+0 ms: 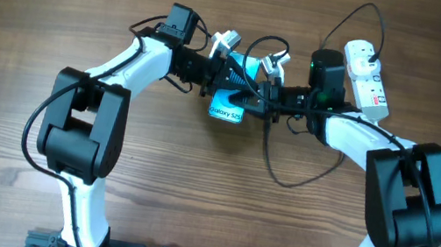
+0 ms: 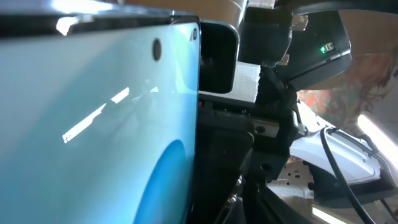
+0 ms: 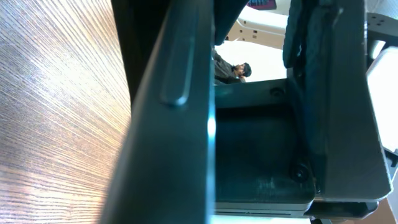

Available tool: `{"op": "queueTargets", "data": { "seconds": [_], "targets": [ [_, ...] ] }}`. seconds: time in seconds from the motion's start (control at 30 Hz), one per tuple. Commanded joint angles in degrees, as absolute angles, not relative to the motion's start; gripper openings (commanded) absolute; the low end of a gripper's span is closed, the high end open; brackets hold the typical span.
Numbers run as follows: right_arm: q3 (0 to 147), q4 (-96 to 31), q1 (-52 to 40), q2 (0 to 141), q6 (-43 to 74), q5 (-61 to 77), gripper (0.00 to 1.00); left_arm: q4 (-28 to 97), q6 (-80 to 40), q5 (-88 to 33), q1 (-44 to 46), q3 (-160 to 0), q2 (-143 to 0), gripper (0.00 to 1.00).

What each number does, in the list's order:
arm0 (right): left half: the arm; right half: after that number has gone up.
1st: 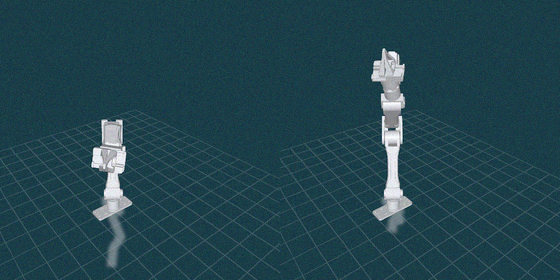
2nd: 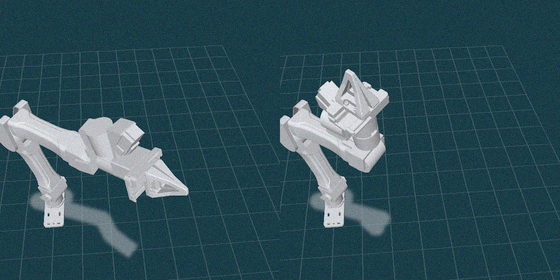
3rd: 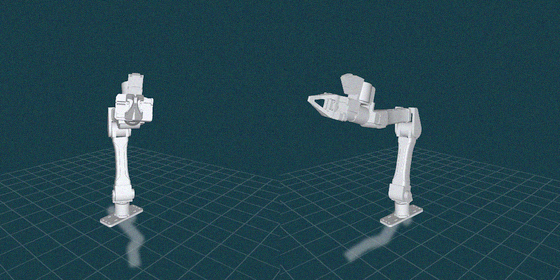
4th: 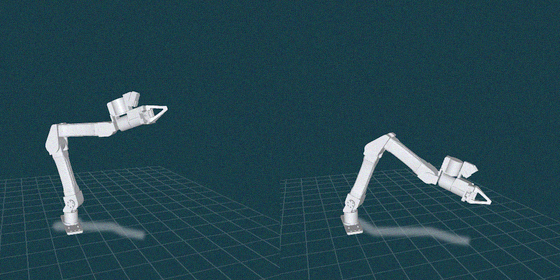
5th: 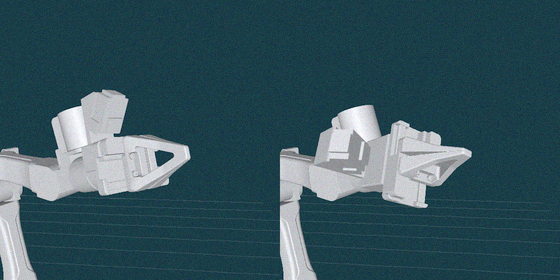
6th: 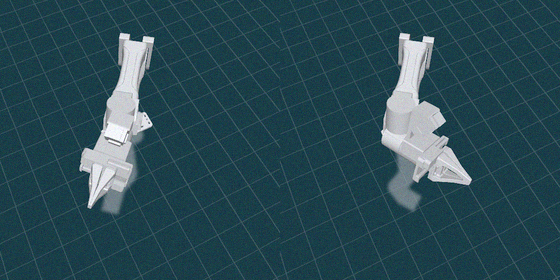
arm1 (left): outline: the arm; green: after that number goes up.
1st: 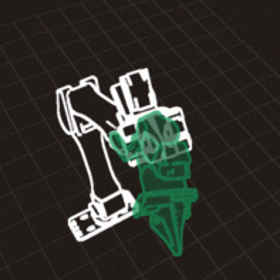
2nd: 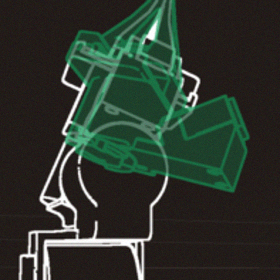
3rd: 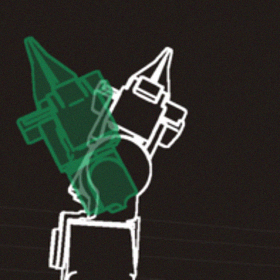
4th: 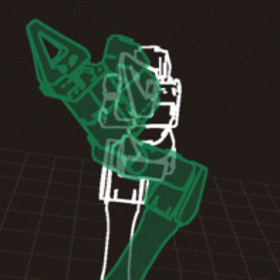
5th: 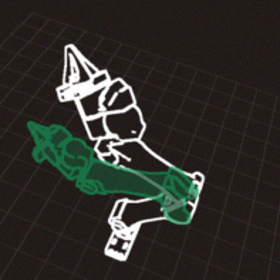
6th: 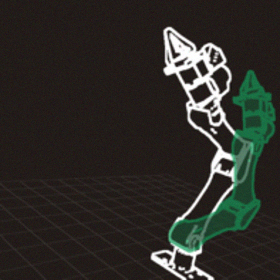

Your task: Plug charger to phone and switch on socket

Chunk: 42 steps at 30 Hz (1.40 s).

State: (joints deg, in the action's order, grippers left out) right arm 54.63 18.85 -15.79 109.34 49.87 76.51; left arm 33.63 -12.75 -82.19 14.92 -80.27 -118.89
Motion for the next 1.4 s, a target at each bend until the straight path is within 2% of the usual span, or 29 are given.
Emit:
{"op": "queueTargets", "data": {
  "seconds": [0.0,0.17,0.3,0.4,0.47,0.6,0.7,0.97,1.37],
  "targets": [
    [54.26,16.67,-15.25,111.02,48.25,73.6,0.04,34.02,-13.89,-90.37,14.17,-81.25,-116.55,0.5],
    [54.26,13.21,-14.28,111.02,46.48,74.15,0.04,33.98,-13.65,-90.37,13.47,-81.25,-116.55,0.54],
    [54.26,15.0,-12.88,111.02,47.57,77.97,0.04,32.67,-13.67,-90.0,13.47,-81.23,-116.55,0.63],
    [54.26,14.96,-12.29,111.02,47.97,78.08,0.04,31.94,-13.67,-89.95,13.47,-81.23,-116.55,0.64],
    [54.26,15.0,-12.29,111.02,48.01,78.06,0.04,31.88,-13.67,-89.95,13.47,-81.25,-116.55,0.56],
    [54.26,14.98,-11.97,111.02,48.03,78.11,0.04,31.88,-13.67,-89.95,13.47,-81.23,-116.55,0.52],
    [54.26,14.94,-11.99,111.02,47.97,78.19,0.04,31.88,-13.65,-89.95,13.47,-81.23,-116.55,0.41],
    [54.26,14.9,-12.03,111.02,47.27,80.03,0.04,31.88,-13.65,-89.95,13.61,-81.23,-116.55,0.24],
    [54.26,10.85,-13.56,111.02,41.93,81.91,0.04,31.44,-13.67,-88.66,13.61,-81.23,-116.55,0.23]
  ]
}}
